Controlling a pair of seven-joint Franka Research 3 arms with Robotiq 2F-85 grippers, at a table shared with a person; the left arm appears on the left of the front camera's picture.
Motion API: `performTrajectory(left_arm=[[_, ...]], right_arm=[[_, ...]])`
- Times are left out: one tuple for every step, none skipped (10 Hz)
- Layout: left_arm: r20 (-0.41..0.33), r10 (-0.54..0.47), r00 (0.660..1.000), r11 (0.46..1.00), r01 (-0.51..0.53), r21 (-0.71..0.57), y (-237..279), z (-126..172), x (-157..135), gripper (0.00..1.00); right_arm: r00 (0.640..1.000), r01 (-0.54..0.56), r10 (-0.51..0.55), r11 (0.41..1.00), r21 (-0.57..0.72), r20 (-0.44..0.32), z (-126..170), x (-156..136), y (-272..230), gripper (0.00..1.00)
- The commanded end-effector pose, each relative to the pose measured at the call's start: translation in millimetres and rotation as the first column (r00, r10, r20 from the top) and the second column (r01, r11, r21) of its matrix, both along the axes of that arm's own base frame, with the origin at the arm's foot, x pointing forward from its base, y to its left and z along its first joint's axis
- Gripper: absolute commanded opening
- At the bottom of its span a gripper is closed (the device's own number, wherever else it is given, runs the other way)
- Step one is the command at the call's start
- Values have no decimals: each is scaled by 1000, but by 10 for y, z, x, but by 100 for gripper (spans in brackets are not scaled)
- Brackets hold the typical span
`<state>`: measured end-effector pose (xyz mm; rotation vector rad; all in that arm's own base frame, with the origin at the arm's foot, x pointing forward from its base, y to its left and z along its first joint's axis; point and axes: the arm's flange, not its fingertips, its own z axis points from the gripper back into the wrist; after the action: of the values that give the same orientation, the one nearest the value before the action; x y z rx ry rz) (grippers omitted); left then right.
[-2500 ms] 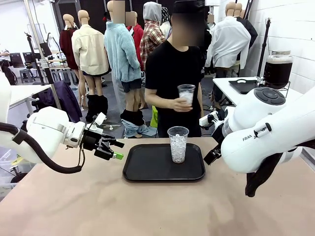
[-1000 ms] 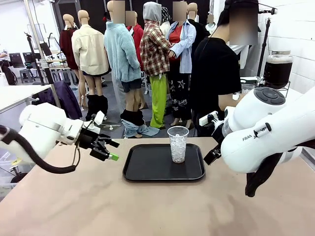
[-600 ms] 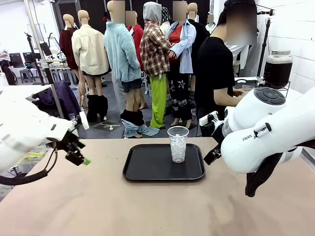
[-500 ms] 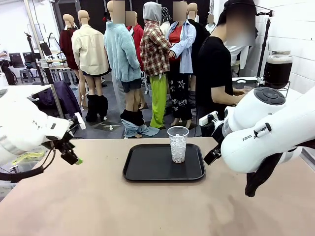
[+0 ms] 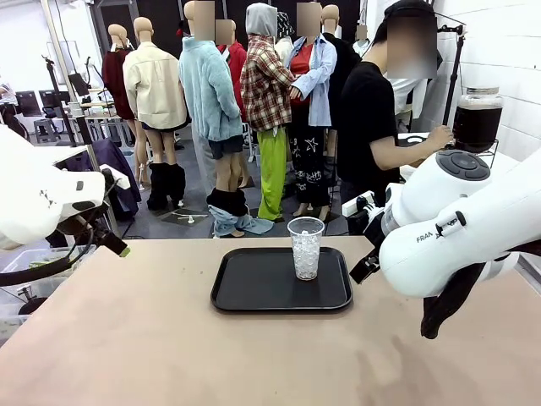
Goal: Pour the drink into the iced cup.
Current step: Pick up the iced cup indicated by the human and present it to them.
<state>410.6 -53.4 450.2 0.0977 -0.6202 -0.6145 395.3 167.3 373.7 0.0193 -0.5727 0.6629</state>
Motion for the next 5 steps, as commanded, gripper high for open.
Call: performTrajectory(left_arm=[[62,61,996,998,-60,-17,-25,-359,-476,100],[54,37,998,998,-35,-49,-57,-421,-427,100],[68,-17,998,994,24,-107,-95,-458,-365,100],[36,39,999,999,-37,-34,-95,-39,10,100],[36,39,999,999,-37,-34,-95,-39,10,100]], right_arm=[[1000,-1,1,1000,1,-1,-2,-4,3,100],[1000,-1,1,1000,1,-1,-2,-4,3,100],[1000,-1,1,1000,1,-1,-2,-4,3,100],[1000,-1,1,1000,1,-1,-2,-4,3,100],[1000,-1,1,1000,1,-1,-2,-4,3,100]])
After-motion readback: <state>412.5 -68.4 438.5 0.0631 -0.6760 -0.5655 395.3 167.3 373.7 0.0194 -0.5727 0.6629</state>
